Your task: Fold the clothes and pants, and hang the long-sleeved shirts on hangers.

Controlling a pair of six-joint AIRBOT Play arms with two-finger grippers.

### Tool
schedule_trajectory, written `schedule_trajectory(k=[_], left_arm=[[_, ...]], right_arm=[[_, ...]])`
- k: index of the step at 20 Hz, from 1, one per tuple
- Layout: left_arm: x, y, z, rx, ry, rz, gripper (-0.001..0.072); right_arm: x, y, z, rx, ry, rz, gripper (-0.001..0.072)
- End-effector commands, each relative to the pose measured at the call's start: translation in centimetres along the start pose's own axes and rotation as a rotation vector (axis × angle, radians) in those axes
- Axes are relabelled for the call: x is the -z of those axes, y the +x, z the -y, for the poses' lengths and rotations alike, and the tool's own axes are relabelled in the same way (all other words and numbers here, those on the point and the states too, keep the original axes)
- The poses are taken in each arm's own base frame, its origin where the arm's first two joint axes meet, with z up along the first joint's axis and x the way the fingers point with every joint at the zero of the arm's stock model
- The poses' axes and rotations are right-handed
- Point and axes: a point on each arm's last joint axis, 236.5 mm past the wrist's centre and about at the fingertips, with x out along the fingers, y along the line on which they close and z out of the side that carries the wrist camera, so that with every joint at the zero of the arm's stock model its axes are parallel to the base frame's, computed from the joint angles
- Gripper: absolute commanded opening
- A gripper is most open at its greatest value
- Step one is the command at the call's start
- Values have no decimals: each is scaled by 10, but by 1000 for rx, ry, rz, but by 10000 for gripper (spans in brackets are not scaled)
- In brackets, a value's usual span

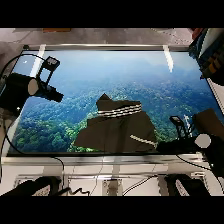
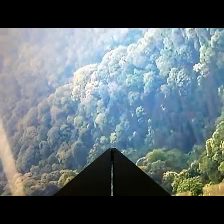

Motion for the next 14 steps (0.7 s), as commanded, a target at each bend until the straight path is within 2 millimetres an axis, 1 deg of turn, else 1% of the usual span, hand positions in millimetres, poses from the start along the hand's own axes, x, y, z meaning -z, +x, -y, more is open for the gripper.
schedule_trajectory(k=[1,2,3,4,6,8,10,14], left_arm=[[1,2,1,3,0,-4,11],[1,2,1,3,0,-4,11],[1,2,1,3,0,-4,11],[1,2,1,3,0,-4,11],[1,2,1,3,0,-4,11],[1,2,1,3,0,-5,11],[1,2,1,4,0,-6,11],[1,3,1,4,1,-7,11]], right_arm=[[0,3,14,65,-210,-5,648],[-6,7,16,70,-242,26,691],[-10,10,16,73,-250,50,691],[-10,14,14,58,-239,60,688],[-5,22,6,18,-215,57,685],[-6,28,1,-8,-194,74,684],[-10,31,-1,-14,-189,99,684],[-9,34,-6,-7,-215,89,683]])
